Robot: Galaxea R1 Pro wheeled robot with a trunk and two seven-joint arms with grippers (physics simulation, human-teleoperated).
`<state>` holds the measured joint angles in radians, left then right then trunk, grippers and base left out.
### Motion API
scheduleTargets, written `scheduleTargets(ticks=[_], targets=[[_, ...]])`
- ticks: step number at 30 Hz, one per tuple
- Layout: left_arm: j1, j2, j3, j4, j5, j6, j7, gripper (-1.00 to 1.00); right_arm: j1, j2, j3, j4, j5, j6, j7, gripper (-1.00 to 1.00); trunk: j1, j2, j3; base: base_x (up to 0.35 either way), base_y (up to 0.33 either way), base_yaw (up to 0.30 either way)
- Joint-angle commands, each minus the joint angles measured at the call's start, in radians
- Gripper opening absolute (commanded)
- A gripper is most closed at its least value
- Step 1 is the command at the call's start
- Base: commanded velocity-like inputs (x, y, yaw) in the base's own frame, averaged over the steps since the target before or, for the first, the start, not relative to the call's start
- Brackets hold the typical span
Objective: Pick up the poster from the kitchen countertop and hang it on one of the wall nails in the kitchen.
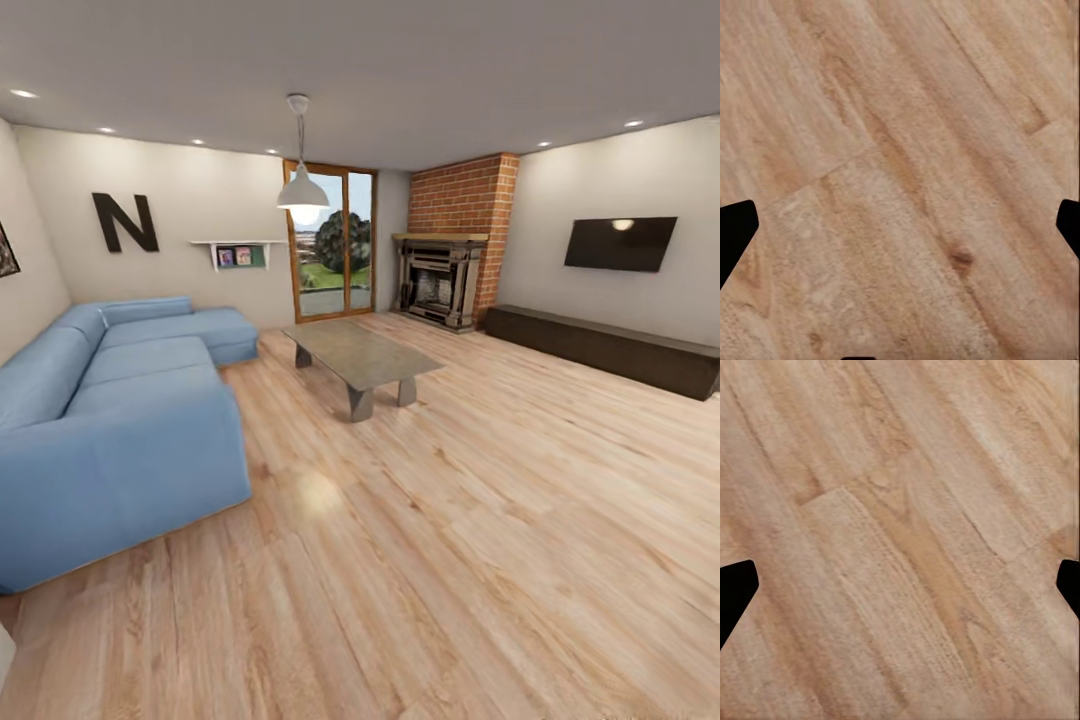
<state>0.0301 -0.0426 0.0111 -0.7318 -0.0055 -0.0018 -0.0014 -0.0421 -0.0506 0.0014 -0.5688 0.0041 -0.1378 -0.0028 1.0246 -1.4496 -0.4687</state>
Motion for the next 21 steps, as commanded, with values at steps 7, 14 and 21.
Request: scheduleTargets(ticks=[7,14,21], targets=[[0.001,0.000,0.001,-0.002,-0.001,0.000,0.000,1.00,-0.001,0.000,0.000,0.001,0.000,-0.003,-0.001,1.00,0.000,0.000,-0.001,0.212,-0.258,-0.132],[0.001,0.000,0.001,-0.002,-0.001,0.000,0.000,1.00,-0.001,0.000,0.000,0.001,0.000,-0.003,-0.001,1.00,0.000,0.000,-0.001,0.253,-0.230,-0.201],[0.001,0.000,0.002,-0.002,-0.001,0.000,0.000,1.00,-0.001,0.000,0.000,0.001,0.000,-0.004,0.000,1.00,0.000,0.000,-0.001,0.296,-0.162,-0.290]])
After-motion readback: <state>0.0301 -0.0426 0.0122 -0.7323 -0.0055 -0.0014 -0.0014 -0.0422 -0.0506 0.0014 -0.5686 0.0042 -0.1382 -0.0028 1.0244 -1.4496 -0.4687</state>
